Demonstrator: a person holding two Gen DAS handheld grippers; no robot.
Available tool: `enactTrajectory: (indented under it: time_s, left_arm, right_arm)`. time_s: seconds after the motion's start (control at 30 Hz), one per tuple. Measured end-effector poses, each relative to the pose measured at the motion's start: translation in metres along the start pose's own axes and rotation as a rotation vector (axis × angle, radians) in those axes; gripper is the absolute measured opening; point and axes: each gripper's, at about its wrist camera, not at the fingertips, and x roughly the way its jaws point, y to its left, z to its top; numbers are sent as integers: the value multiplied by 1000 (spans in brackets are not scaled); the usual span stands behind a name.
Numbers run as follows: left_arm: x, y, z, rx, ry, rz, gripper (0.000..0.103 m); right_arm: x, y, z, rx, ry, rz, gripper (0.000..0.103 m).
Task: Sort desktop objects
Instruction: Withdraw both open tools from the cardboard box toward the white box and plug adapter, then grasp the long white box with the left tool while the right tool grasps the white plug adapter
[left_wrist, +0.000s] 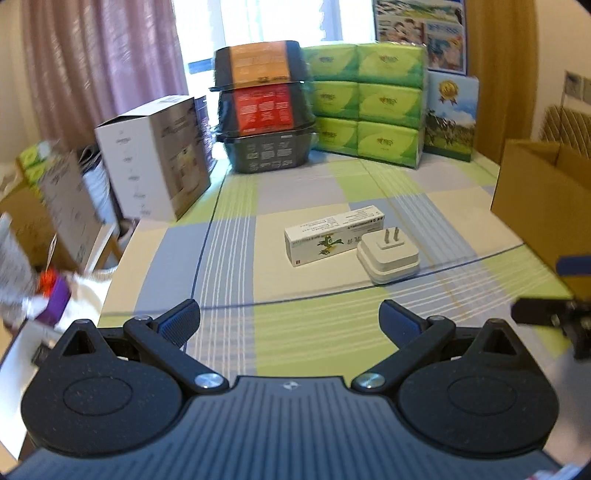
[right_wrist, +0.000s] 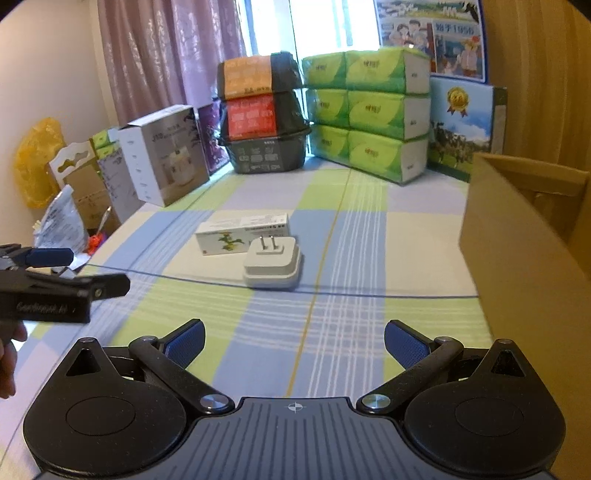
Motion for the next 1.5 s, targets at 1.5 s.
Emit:
enactTrajectory:
  time_s: [1.5]
  left_arm:
    - [178, -10, 70, 684, 121, -427, 86]
  right_arm:
    - [139, -5, 45, -334, 195, -2, 60]
